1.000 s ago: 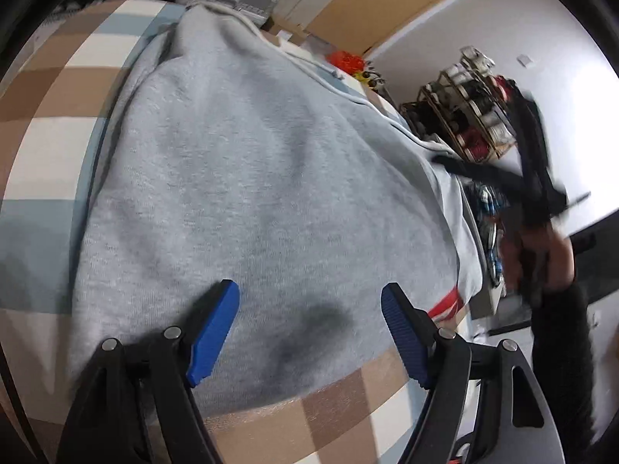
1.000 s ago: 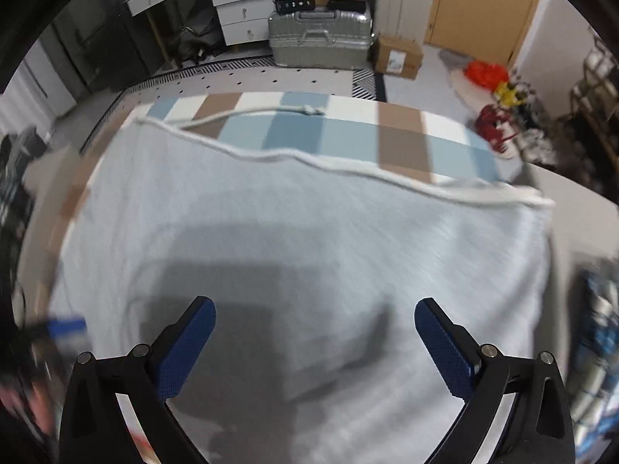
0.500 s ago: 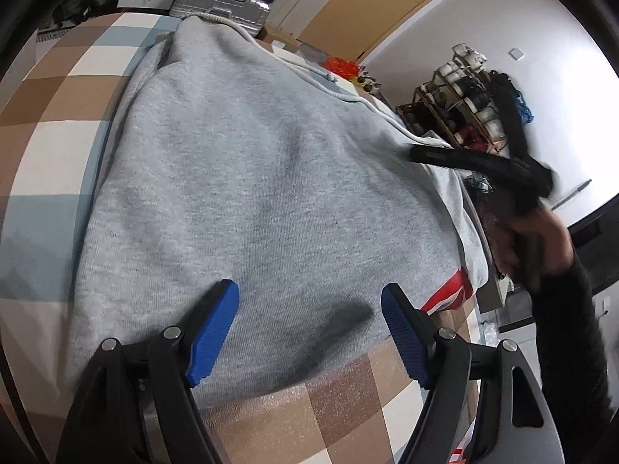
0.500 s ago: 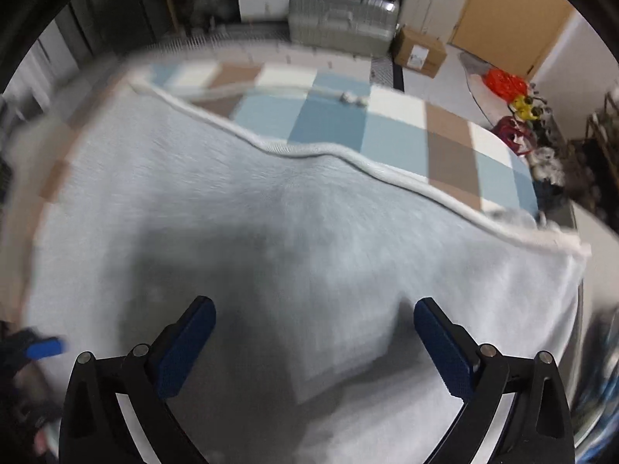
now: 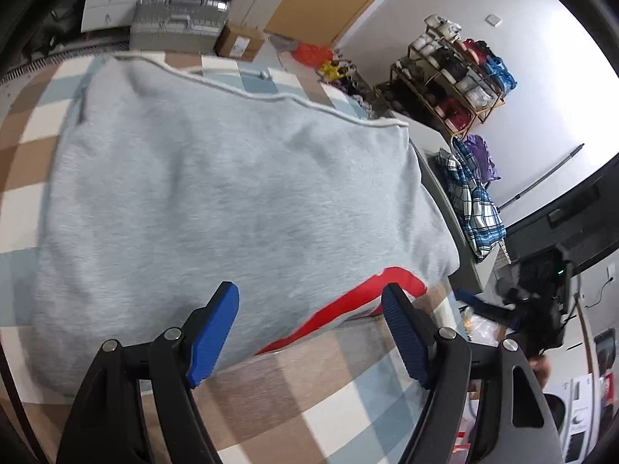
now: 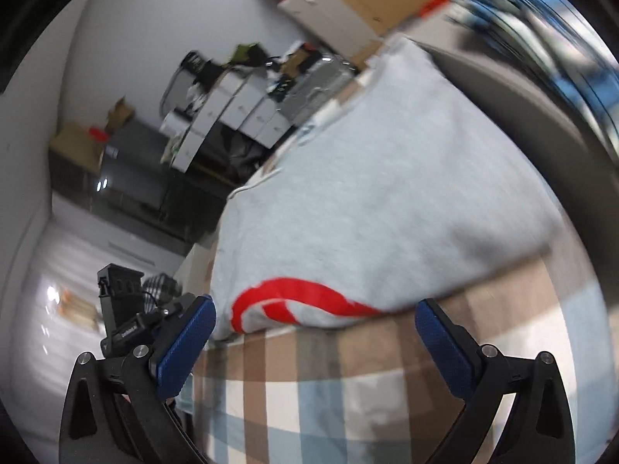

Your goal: Fold large clothes

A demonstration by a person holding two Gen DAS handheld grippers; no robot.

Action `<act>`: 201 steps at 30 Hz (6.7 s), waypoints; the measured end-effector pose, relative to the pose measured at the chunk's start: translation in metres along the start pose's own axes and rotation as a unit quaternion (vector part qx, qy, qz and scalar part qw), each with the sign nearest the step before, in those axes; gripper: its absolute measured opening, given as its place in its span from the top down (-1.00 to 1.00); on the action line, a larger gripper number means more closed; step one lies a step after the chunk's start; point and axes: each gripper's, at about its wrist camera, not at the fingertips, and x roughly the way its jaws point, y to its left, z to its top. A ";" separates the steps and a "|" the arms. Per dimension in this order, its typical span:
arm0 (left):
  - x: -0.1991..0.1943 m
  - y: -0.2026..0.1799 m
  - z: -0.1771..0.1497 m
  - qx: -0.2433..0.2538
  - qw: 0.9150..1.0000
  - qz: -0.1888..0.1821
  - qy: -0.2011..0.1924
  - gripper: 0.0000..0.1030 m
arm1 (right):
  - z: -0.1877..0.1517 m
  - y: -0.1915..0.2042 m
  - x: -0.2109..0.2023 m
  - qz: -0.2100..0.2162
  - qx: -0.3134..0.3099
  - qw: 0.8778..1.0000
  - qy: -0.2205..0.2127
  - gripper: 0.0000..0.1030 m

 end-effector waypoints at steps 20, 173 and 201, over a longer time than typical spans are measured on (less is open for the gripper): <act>0.022 0.034 0.000 -0.025 0.999 0.032 0.027 -0.39 | 0.052 -0.036 0.064 -0.065 0.111 0.991 -0.047 -0.60; 0.039 -0.026 -0.033 0.092 0.983 0.148 -0.049 -0.61 | 0.025 0.018 0.007 -0.287 -0.150 0.934 -0.149 0.74; -0.011 0.031 -0.055 0.122 0.986 0.114 0.006 -0.32 | -0.017 0.237 0.076 -0.253 -0.416 0.852 -0.191 0.77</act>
